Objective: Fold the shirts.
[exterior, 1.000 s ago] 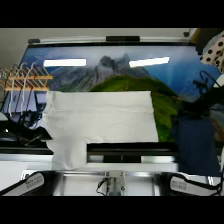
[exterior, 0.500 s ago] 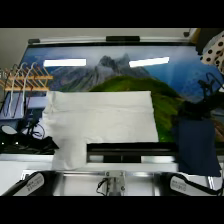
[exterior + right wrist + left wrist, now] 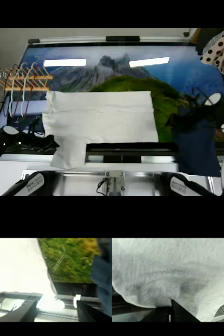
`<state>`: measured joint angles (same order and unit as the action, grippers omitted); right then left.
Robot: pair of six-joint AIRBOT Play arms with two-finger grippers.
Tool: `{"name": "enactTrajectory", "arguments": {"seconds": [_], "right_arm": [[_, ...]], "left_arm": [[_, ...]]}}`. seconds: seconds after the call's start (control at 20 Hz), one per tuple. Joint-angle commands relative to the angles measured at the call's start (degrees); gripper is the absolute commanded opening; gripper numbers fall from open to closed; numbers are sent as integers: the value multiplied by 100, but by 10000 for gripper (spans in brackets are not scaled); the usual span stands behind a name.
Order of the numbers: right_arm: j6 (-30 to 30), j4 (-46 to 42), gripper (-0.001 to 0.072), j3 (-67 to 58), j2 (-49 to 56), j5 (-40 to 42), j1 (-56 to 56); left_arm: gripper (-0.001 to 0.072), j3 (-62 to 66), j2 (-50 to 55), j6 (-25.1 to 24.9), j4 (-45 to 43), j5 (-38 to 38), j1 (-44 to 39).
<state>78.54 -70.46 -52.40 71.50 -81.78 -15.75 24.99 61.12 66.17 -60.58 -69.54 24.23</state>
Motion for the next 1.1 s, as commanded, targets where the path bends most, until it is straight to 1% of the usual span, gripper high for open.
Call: {"name": "enactTrajectory", "arguments": {"seconds": [0.0,0.2,0.3,0.4,0.6,0.65,0.7,0.75,0.8,0.9,0.95,1.0,1.05], "right_arm": [[-81,603,648,1047,-203,713,433],[46,780,642,1499,-203,1305,605],[74,874,615,1615,-203,1517,680],[146,874,615,1635,-142,1729,828],[199,876,612,1633,179,1814,1207],[201,892,470,1633,177,1919,1305],[267,916,292,1633,177,2031,1381],[363,911,149,1615,177,2081,1419],[376,916,73,1554,177,2048,1419],[205,887,72,1239,160,1749,1394],[-66,835,71,977,94,1545,1397],[-170,684,71,669,2,1353,1397],[-136,428,71,358,-76,1250,1394]], "left_arm": [[42,0,-61,-98,61,-146,-9],[42,0,-138,-98,61,-157,-7],[43,2,-155,-98,63,-157,-9],[43,2,-155,-98,63,-157,-9],[43,2,-212,-98,63,-164,-9],[43,2,-234,-98,66,-160,-7],[42,2,-249,-98,63,-157,-7],[42,4,-264,-98,63,-157,-7],[42,20,-269,-101,63,-160,-7],[43,214,-269,-114,63,-166,-9],[42,391,-289,-153,66,-177,-9],[42,654,-332,-208,66,-229,-7],[42,951,-374,-256,66,-315,-7]]}}
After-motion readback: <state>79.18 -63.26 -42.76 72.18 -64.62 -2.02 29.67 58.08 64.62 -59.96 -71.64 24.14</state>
